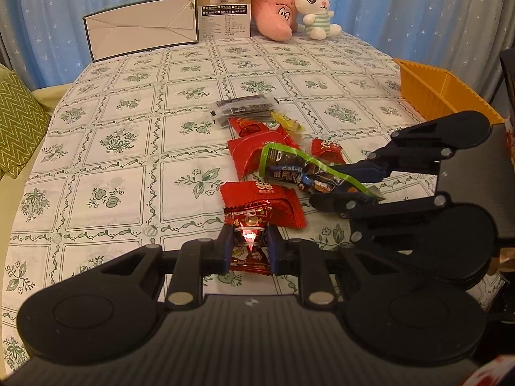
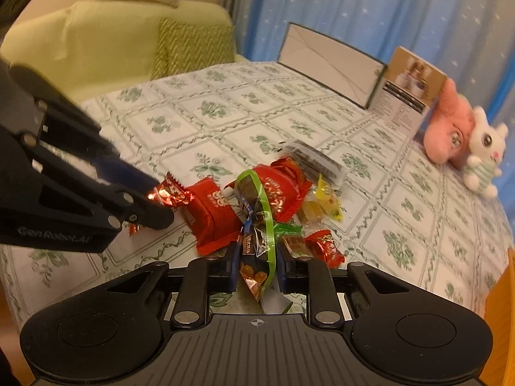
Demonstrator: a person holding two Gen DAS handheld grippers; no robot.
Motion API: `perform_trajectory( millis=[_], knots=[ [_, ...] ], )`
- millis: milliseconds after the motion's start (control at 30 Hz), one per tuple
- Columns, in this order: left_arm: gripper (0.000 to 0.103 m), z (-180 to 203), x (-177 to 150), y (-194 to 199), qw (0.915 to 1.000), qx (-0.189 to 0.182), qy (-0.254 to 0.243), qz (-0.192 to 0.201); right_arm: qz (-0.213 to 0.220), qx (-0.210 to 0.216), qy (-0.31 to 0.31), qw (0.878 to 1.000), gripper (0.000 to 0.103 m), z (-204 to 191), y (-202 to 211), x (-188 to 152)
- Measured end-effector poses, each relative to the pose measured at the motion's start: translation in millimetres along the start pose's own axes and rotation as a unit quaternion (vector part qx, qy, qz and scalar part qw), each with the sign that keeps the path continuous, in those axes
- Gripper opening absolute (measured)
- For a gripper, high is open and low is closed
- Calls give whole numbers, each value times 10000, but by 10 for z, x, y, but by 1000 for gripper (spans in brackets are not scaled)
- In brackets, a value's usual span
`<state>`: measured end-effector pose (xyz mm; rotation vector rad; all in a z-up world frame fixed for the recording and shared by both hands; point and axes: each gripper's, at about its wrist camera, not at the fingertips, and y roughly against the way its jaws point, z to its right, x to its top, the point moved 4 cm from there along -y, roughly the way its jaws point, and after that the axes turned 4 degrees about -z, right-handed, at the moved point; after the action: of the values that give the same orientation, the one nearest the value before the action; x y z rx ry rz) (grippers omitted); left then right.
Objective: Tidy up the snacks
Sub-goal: 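Grasp a red candy with the left tool while the right tool grasps a green-edged snack bag, then carry both snacks over the orange tray and open both tools to drop them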
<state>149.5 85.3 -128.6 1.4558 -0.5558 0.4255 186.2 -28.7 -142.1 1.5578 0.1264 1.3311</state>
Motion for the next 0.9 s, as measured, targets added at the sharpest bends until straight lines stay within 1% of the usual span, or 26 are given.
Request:
perform_trajectory(
  millis=[300, 400, 533, 667, 733, 900],
  knots=[
    [20, 101, 26, 81, 9997, -206, 101, 70, 255, 43, -857, 9960, 23, 154, 341, -32],
    [20, 161, 74, 129, 9995, -252, 133, 112, 339, -7, -1180, 9924, 23, 220, 482, -81],
    [20, 292, 184, 223, 9994, -258, 114, 221, 455, -190, -1578, 9862, 23, 331, 715, -181],
    [20, 489, 287, 326, 9987, -342, 195, 331, 541, -401, -2019, 9771, 23, 485, 971, -306],
    [20, 626, 328, 375, 9986, -357, 144, 373, 560, -530, -2262, 9710, 23, 580, 1104, -390],
    [20, 1040, 479, 480, 9974, -533, 32, 478, 605, -844, -2918, 9508, 23, 892, 1474, -620]
  ],
)
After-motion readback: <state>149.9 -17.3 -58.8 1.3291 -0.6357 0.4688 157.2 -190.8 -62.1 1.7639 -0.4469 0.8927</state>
